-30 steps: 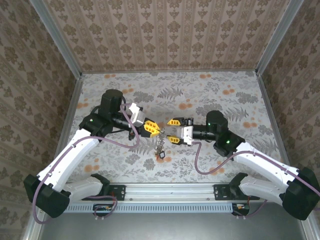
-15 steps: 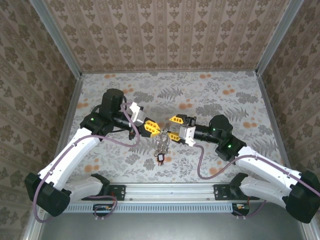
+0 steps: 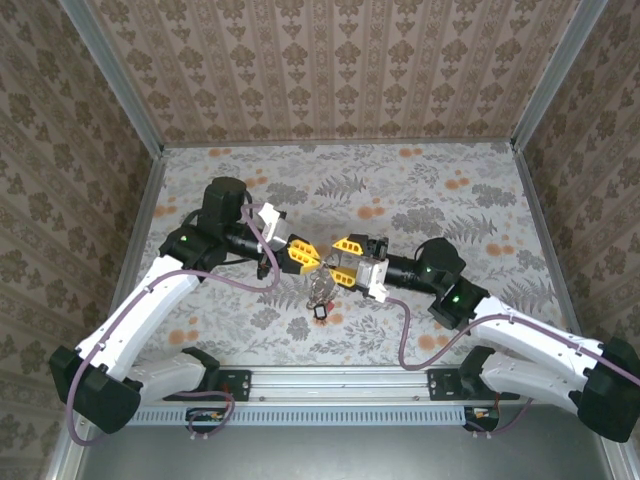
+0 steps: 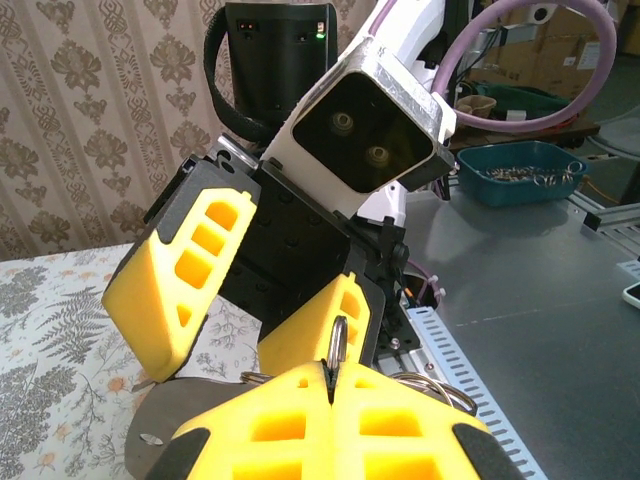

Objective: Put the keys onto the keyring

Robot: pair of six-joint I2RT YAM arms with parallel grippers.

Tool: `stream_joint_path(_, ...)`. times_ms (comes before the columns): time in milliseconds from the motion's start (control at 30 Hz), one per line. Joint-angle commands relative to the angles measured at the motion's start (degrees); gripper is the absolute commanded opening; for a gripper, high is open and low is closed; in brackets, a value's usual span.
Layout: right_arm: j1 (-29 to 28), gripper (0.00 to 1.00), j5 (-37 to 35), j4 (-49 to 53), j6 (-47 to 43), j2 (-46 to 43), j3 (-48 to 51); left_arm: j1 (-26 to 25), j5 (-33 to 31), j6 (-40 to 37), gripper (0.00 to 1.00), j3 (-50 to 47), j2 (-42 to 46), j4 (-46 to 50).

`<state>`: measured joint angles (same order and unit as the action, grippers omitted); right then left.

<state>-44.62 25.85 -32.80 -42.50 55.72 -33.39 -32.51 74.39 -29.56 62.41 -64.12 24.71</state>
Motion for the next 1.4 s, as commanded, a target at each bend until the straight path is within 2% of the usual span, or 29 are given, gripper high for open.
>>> stream_joint_path(0,-0.59,0.48,-1.97,-2.22,-1.7,-1.53,0.74,0.39,3.13,0.65,0.0,1.29,1.28,-1.02)
stream_joint_path(333,-1.16,0.43,-1.85,-0.19,-2.97,-2.99,0.52,0.61,2.95,1.04,0.0,1.23,1.19,-1.4)
stream_joint_path(567,-1.51,0.31,-0.45,3.15,-4.7,-2.74,-0.49,0.77,3.04,1.17,0.0,1.17,1.01,-1.64)
stream_joint_path(667,-1.76,0.29,-0.48,3.91,-5.58,-2.63,-0.73,0.78,3.04,1.39,0.0,1.08,0.92,-1.71)
stream_joint_path(767,-2.02,0.29,-0.77,4.22,-6.0,-2.53,-0.87,0.78,3.13,1.68,0.0,0.96,0.81,-2.1)
stream_joint_path(900,-2.24,0.36,-1.75,3.57,-6.35,-2.59,-0.81,0.78,3.22,2.15,0.0,1.0,0.57,-2.43)
stream_joint_path(1367,-5.16,0.36,-5.48,3.43,-10.32,-1.76,-1.69,1.14,3.88,5.04,0.0,1.38,-0.68,-3.29)
